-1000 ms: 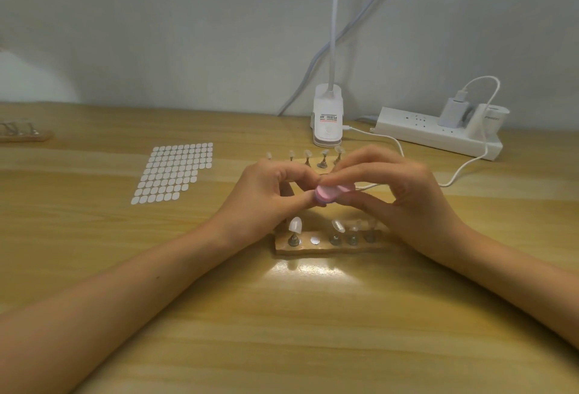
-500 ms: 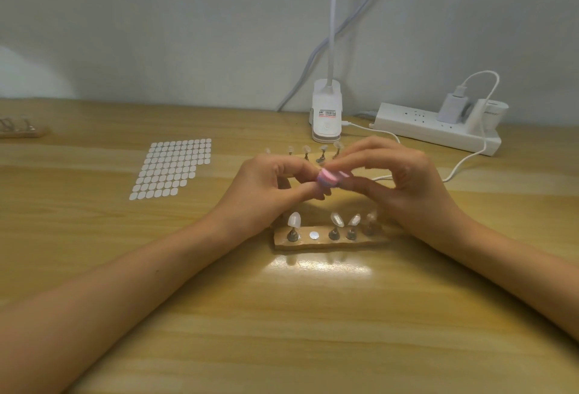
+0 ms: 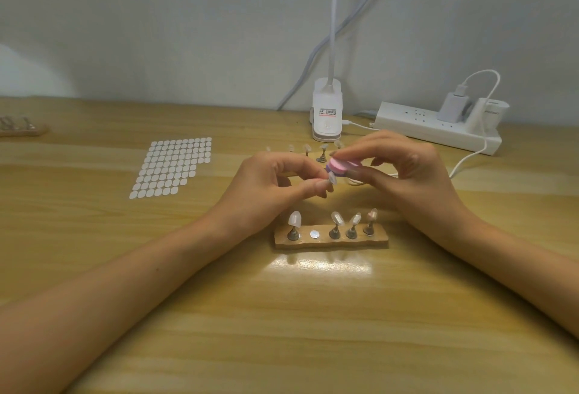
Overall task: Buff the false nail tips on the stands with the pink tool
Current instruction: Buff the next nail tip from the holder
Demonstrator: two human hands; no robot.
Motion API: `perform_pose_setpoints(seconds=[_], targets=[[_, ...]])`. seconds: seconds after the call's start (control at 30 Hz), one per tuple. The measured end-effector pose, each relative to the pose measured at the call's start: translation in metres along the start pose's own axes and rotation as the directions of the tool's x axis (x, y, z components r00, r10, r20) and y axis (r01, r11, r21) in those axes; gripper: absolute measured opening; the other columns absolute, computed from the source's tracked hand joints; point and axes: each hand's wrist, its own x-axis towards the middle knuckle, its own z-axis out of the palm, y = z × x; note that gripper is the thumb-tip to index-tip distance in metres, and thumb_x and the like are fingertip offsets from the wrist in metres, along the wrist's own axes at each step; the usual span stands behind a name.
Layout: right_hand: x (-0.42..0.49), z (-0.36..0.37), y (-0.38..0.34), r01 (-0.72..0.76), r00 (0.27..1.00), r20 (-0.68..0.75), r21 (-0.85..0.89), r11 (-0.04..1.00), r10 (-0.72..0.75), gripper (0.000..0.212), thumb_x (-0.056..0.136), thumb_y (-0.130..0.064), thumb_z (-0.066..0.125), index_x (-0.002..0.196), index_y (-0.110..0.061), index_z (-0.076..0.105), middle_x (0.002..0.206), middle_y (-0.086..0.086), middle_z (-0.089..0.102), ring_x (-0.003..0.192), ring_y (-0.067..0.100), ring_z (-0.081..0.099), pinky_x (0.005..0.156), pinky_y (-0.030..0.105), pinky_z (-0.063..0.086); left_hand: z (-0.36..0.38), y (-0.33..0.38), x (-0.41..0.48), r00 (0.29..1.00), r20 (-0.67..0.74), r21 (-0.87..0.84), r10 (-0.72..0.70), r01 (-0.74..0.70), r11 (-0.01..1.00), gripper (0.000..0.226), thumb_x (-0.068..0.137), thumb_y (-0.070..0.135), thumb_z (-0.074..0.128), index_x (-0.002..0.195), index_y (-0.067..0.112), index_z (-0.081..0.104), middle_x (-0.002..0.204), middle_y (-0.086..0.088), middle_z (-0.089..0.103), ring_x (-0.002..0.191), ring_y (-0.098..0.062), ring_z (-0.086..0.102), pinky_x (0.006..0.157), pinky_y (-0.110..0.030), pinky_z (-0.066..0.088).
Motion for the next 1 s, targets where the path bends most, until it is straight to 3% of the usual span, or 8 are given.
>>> perform_pose_setpoints(seconds=[0.23, 0.37, 0.43, 0.53, 0.7, 0.77, 0.87, 1.0], targets=[[-0.0003, 0.0001, -0.0033, -0.016, 0.999, -0.029, 0.038, 0.999, 0.017, 0.018, 0.088, -0.028, 0.071, 0.105, -0.022, 0.076, 0.101, -0.007, 0.074, 0.096, 0.018, 0.069, 0.078, 0.044, 0.054, -0.0004, 0.0003, 0.0018, 1.0, -0.007, 0.026, 0.001, -0.001, 1.0, 0.005, 0.087, 0.023, 0.075, 0.091, 0.021, 0.077, 0.096, -0.002, 0.076, 0.091, -0.047, 0.068, 0.082, -0.061, 0.054], [0.0003, 0.0027, -0.0037, 0.092, 0.995, 0.037, -0.044, 0.995, -0.09, 0.021, 0.087, -0.02, 0.072, 0.107, -0.016, 0.074, 0.102, -0.001, 0.073, 0.096, 0.014, 0.067, 0.078, 0.021, 0.05, -0.0009, -0.0004, 0.0021, 1.0, -0.003, 0.033, 0.001, -0.001, 0.999, 0.008, 0.089, 0.021, 0.074, 0.095, 0.017, 0.077, 0.094, -0.003, 0.076, 0.09, -0.046, 0.068, 0.081, -0.061, 0.055], [-0.0003, 0.0026, -0.0037, 0.092, 0.996, 0.021, -0.057, 0.994, -0.091, 0.021, 0.086, -0.018, 0.072, 0.106, -0.013, 0.075, 0.101, -0.001, 0.073, 0.096, 0.012, 0.067, 0.079, 0.018, 0.048, 0.0, -0.0007, 0.0019, 1.0, 0.003, 0.037, 0.001, -0.001, 0.999, 0.005, 0.089, 0.022, 0.074, 0.092, 0.018, 0.077, 0.09, -0.001, 0.077, 0.086, -0.045, 0.068, 0.079, -0.059, 0.055], [-0.0012, 0.005, -0.0058, 0.153, 0.987, 0.046, -0.043, 0.987, -0.151, 0.021, 0.086, -0.017, 0.071, 0.105, -0.01, 0.075, 0.101, 0.003, 0.072, 0.097, 0.014, 0.068, 0.084, 0.024, 0.053, 0.0003, -0.0014, 0.0018, 1.0, 0.002, 0.039, 0.021, -0.022, 0.999, 0.005, 0.089, 0.023, 0.075, 0.085, 0.023, 0.077, 0.082, 0.003, 0.077, 0.068, -0.043, 0.062, 0.065, -0.051, 0.053], [-0.0008, 0.0029, -0.0079, 0.115, 0.993, 0.03, -0.024, 0.993, -0.115, 0.021, 0.085, -0.017, 0.07, 0.104, -0.01, 0.076, 0.101, 0.003, 0.073, 0.097, 0.014, 0.069, 0.085, 0.031, 0.056, -0.0002, -0.0034, 0.0011, 0.999, 0.008, 0.028, 0.035, -0.036, 0.999, 0.007, 0.088, 0.021, 0.075, 0.082, 0.025, 0.077, 0.077, 0.006, 0.075, 0.056, -0.021, 0.053, 0.056, -0.031, 0.045], [-0.0002, 0.0034, -0.0087, 0.123, 0.991, 0.047, -0.013, 0.992, -0.123, 0.02, 0.085, -0.016, 0.071, 0.104, -0.011, 0.075, 0.1, 0.004, 0.074, 0.096, 0.016, 0.07, 0.084, 0.031, 0.056, -0.0005, -0.0036, 0.0015, 1.0, 0.006, 0.028, 0.023, -0.023, 0.999, 0.006, 0.088, 0.022, 0.075, 0.083, 0.025, 0.077, 0.079, 0.004, 0.076, 0.06, -0.032, 0.058, 0.059, -0.037, 0.051], [0.0005, 0.0026, -0.0081, 0.103, 0.995, 0.024, -0.057, 0.993, -0.101, 0.019, 0.086, -0.015, 0.073, 0.102, -0.008, 0.076, 0.098, 0.001, 0.074, 0.094, 0.015, 0.069, 0.083, 0.033, 0.056, 0.0001, -0.0024, 0.0016, 1.0, 0.003, -0.001, -0.001, 0.001, 1.0, 0.003, 0.088, 0.021, 0.076, 0.087, 0.019, 0.078, 0.085, 0.001, 0.078, 0.08, -0.05, 0.065, 0.076, -0.059, 0.056], [-0.0001, 0.004, -0.0082, 0.148, 0.988, 0.058, -0.073, 0.986, -0.144, 0.018, 0.086, -0.016, 0.072, 0.101, -0.007, 0.076, 0.097, 0.004, 0.072, 0.092, 0.015, 0.068, 0.082, 0.029, 0.055, -0.0002, -0.0013, 0.0015, 1.0, 0.011, 0.027, -0.004, 0.004, 1.0, 0.004, 0.087, 0.023, 0.076, 0.088, 0.019, 0.078, 0.085, 0.003, 0.078, 0.069, -0.045, 0.06, 0.068, -0.053, 0.055]])
